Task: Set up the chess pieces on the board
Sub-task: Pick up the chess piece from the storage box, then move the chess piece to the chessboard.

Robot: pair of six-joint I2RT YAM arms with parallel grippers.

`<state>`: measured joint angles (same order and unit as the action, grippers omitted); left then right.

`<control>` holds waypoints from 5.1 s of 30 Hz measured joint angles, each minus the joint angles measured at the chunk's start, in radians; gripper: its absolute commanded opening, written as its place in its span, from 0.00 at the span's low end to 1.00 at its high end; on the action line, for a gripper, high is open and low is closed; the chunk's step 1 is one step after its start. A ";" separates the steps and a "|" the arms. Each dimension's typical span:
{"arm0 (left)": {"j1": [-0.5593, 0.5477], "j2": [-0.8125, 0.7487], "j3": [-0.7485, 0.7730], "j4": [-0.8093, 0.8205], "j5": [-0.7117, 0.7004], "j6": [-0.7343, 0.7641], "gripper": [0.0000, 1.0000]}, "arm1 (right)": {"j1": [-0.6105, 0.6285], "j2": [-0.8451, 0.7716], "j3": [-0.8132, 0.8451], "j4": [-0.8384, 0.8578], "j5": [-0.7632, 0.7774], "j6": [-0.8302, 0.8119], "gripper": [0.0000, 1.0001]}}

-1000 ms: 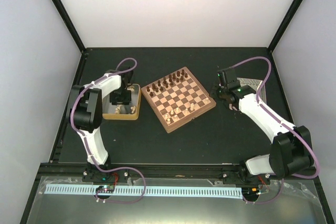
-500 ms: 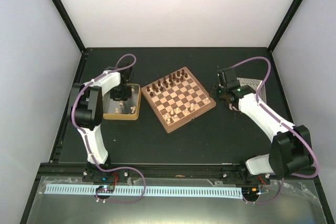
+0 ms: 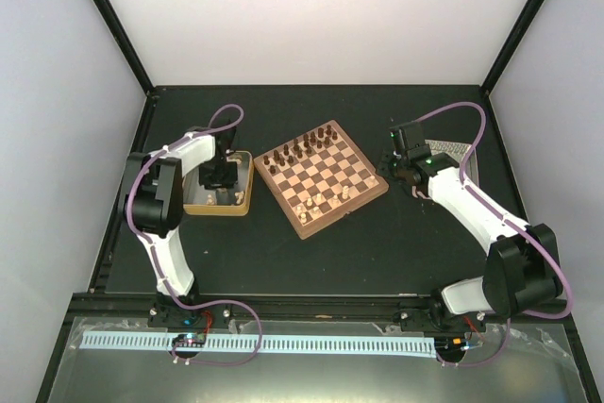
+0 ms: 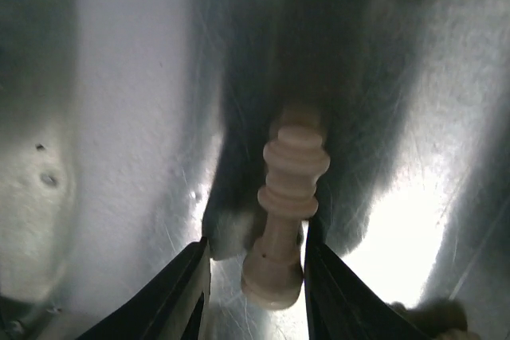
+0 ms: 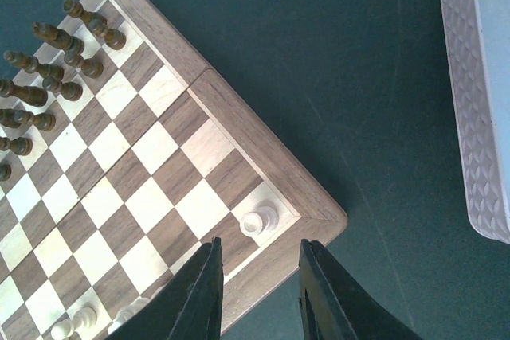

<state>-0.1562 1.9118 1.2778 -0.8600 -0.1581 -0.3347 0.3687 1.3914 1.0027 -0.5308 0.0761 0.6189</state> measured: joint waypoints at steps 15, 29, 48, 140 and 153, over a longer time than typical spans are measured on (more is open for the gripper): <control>0.000 -0.029 -0.026 0.033 0.085 0.020 0.02 | 0.000 0.003 0.001 0.001 -0.017 -0.010 0.31; -0.031 -0.342 -0.045 0.235 0.818 0.159 0.03 | 0.004 0.066 0.172 0.111 -0.567 -0.157 0.57; -0.311 -0.180 0.131 0.122 1.195 0.358 0.02 | 0.030 0.196 0.276 0.018 -0.993 -0.235 0.33; -0.045 -0.455 -0.200 0.360 0.335 -0.156 0.50 | 0.343 0.037 -0.033 0.134 0.247 -0.227 0.05; -0.510 -0.352 -0.095 0.408 0.478 0.116 0.52 | 0.211 -0.054 -0.126 0.173 0.200 -0.109 0.05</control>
<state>-0.6666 1.5593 1.1831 -0.4519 0.3199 -0.2188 0.5797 1.3373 0.8768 -0.3580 0.2764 0.5102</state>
